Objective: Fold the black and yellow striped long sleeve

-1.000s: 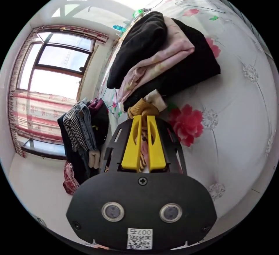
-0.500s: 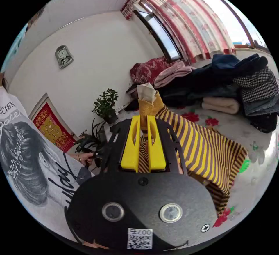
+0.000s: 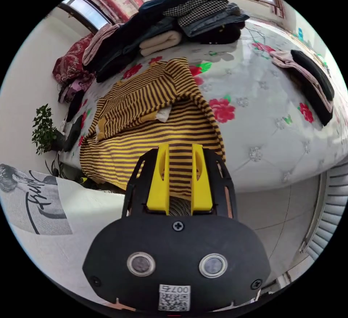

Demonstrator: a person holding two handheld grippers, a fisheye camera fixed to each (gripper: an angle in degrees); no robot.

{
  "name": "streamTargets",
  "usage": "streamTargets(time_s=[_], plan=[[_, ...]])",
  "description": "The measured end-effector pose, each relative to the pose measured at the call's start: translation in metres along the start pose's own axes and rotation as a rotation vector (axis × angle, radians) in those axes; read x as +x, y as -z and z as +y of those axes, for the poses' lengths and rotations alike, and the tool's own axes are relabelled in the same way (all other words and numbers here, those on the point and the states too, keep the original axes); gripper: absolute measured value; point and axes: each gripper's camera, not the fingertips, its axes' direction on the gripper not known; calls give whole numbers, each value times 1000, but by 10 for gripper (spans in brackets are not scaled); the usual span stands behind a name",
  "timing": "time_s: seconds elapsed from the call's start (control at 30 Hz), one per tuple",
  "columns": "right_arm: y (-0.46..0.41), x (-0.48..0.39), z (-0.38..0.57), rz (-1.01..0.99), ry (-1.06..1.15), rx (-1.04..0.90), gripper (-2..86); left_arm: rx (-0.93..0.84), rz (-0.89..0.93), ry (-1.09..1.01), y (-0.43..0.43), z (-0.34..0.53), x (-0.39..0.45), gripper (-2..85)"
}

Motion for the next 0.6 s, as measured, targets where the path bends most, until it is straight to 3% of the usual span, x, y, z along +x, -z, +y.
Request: streamTargets(time_s=[0.23,0.43,0.6], plan=[[-1,44,51,136,-162,-94,82,-133,2,-198,-21,-26,16,113],[-47,61,35,18,-113,-282,74,-252,-64,-269,-16,-36,36,27],[-50,72,10,-99,-1,-358,32,-260,66,-332,51,-27,26,14]])
